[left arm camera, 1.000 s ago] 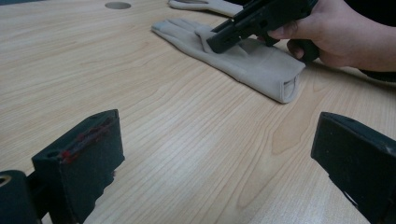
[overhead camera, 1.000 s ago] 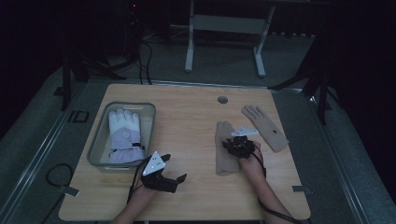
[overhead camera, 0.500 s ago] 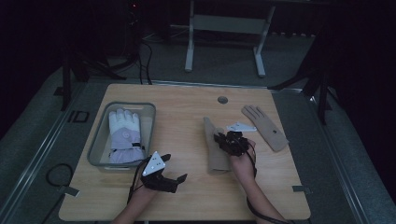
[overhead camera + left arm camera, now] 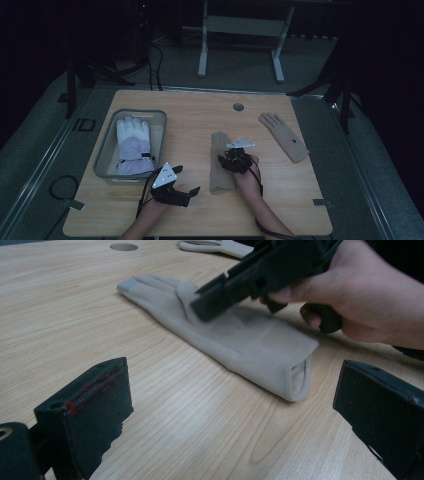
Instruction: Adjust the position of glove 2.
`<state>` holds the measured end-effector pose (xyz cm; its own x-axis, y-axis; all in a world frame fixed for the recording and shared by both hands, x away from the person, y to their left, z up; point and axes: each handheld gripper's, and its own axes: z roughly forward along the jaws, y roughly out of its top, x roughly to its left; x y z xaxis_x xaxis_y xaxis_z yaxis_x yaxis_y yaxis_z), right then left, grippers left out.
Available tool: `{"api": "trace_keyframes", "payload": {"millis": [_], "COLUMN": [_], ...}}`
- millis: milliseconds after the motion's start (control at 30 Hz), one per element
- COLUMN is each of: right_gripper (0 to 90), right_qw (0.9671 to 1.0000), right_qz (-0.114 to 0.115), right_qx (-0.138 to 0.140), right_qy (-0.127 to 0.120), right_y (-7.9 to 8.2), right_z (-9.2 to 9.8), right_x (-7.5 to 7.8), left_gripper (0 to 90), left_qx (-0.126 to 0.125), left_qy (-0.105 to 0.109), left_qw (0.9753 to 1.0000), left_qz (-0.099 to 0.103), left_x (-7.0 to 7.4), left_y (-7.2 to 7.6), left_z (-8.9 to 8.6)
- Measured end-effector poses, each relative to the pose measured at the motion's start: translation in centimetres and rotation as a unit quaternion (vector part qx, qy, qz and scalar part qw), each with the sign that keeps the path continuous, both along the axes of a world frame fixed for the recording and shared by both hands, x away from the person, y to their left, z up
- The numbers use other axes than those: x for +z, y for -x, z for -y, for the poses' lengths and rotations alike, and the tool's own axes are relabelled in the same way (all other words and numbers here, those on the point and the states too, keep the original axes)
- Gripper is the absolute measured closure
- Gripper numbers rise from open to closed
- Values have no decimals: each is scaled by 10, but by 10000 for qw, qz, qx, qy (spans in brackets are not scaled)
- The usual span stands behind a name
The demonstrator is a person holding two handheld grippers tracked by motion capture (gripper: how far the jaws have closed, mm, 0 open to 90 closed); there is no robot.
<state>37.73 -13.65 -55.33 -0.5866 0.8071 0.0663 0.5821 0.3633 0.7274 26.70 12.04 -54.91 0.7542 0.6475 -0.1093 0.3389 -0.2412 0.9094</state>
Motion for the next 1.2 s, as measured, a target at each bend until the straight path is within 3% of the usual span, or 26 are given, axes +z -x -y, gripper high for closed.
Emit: {"api": "trace_keyframes", "payload": {"millis": [333, 500, 767, 867, 1000, 1200], "right_gripper": [522, 523, 516, 515, 513, 512], "right_qw": [9995, 9990, 9993, 9995, 9989, 9964], "right_qz": [214, 241, 221, 232, 418, 768], "right_qx": [-75, -318, -269, -213, -95, 143], "right_qy": [196, 194, 98, -28, -179, -321], "right_y": [-1, -5, -9, -6, -3, -2], "right_z": [-11, -20, -25, -19, -4, 37], "right_x": [-3, -3, -2, 5, 23, 49], "left_gripper": [23, 23, 23, 23, 23, 23], "left_qx": [-22, -26, 6, 15, -14, -36], "left_qy": [-19, 4, 29, 61, 28, 0], "left_qw": [10000, 10000, 10000, 10000, 10000, 10000], "left_qz": [17, 15, 3, -2, -17, 29], "left_x": [0, 0, -1, -2, -3, -4], "left_y": [0, 0, 0, 0, -1, 0], "left_z": [2, 0, -3, -3, -2, -1]}}
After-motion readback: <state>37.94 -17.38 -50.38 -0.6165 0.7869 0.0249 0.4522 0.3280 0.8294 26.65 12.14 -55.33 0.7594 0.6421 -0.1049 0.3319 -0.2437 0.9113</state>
